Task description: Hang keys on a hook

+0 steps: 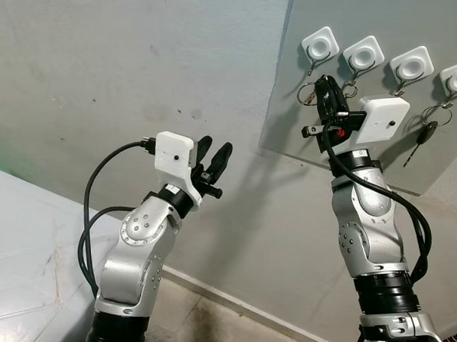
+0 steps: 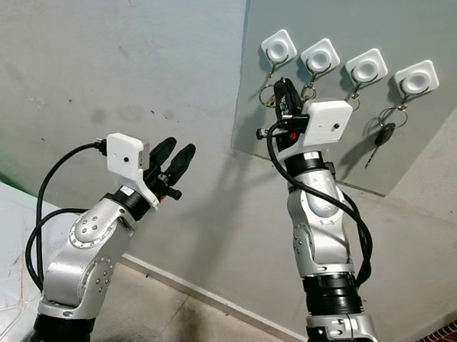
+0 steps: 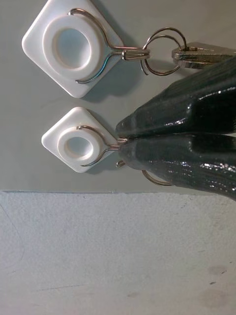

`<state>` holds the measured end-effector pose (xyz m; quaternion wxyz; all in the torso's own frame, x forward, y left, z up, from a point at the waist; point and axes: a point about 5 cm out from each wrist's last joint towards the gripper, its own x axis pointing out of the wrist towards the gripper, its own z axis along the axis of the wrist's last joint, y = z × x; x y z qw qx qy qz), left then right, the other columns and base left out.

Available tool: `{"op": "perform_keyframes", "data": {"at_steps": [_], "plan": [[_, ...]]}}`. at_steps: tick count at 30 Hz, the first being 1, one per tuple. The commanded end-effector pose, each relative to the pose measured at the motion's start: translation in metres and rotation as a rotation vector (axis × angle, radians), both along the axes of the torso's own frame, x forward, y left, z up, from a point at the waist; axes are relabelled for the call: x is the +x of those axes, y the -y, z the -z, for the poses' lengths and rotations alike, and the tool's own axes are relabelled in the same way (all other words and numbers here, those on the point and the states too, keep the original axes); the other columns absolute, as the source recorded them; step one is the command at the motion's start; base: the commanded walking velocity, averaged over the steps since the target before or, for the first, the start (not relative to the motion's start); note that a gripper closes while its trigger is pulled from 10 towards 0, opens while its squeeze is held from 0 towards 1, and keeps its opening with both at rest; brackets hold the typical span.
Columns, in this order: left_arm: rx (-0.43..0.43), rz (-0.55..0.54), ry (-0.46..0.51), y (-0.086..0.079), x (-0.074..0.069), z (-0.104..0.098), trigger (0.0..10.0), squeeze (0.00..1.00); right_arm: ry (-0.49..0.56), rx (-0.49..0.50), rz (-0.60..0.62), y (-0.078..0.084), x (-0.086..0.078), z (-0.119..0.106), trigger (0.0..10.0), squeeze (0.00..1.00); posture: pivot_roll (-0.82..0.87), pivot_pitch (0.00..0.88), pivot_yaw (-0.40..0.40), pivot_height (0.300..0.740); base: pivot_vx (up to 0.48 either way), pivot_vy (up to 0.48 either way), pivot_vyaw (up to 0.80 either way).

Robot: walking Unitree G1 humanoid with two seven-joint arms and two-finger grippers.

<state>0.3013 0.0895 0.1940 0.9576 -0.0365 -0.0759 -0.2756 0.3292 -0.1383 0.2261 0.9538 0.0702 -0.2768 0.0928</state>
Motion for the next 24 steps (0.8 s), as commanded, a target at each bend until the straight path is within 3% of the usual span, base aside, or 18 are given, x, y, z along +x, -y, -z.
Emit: {"op": "perform_keyframes", "data": {"at_steps": [1, 24], "plan": [[-0.001, 0.015, 0.011, 0.004, 0.0, -0.004, 10.0, 0.0, 0.045, 0.023, 0.003, 0.002, -0.001, -0.012, 10.0, 0.0, 0.1, 0.0, -0.078, 0.74, 0.0, 0.0, 0.0], [0.005, 0.031, 0.009, 0.006, -0.001, -0.003, 10.0, 0.0, 0.018, 0.114, 0.003, -0.001, 0.002, -0.023, 10.0, 0.0, 0.11, 0.0, -0.081, 0.74, 0.0, 0.0, 0.0]]}}
